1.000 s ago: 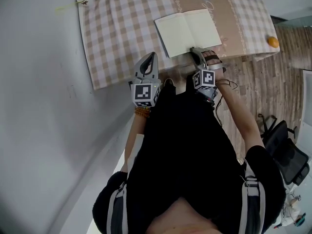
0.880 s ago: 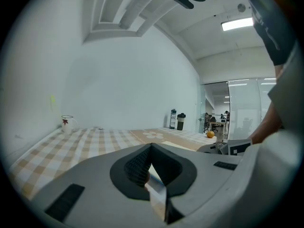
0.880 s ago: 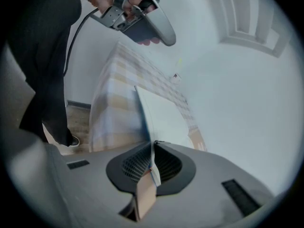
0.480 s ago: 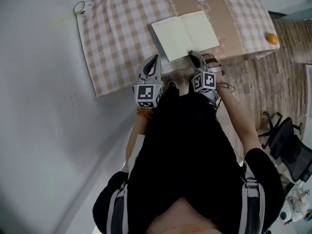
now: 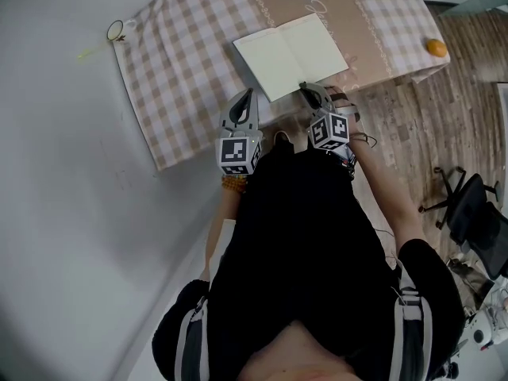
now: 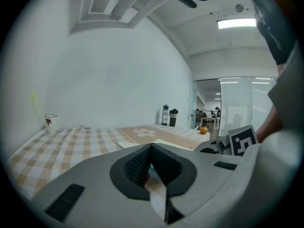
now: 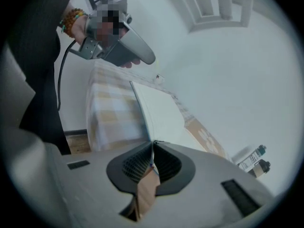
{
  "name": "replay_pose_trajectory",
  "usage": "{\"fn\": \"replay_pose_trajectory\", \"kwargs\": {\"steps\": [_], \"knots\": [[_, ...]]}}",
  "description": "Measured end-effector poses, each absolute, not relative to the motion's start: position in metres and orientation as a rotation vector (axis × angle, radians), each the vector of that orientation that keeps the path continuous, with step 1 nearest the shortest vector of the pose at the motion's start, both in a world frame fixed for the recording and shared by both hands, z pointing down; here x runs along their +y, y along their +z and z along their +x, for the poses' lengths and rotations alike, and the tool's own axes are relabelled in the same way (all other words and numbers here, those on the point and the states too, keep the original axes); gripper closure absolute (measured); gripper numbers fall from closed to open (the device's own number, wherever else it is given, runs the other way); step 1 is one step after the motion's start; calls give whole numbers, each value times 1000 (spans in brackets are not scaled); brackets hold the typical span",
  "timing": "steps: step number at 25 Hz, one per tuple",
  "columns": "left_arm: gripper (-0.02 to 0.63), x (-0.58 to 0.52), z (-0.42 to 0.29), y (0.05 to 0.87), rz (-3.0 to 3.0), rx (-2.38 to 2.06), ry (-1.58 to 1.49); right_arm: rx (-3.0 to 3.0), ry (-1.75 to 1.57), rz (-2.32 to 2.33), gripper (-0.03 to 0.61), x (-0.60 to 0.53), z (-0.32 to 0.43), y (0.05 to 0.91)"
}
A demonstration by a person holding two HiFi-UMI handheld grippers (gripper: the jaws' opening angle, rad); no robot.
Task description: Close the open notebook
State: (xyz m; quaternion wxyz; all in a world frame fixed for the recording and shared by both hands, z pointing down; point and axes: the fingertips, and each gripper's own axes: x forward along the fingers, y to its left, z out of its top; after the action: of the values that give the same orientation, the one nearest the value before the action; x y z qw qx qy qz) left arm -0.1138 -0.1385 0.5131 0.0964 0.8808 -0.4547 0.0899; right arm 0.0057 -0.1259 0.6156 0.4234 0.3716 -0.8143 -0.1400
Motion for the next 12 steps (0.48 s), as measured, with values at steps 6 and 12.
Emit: {"fn": "replay_pose_trajectory", "kwargs": {"steps": [6, 12], "knots": [[607, -145, -107, 512, 2625, -1324, 270, -2069, -297, 950, 561, -128, 6, 613], [607, -146, -107, 514, 2616, -1331, 273, -2148, -145, 1023, 561, -130, 16, 608]]}}
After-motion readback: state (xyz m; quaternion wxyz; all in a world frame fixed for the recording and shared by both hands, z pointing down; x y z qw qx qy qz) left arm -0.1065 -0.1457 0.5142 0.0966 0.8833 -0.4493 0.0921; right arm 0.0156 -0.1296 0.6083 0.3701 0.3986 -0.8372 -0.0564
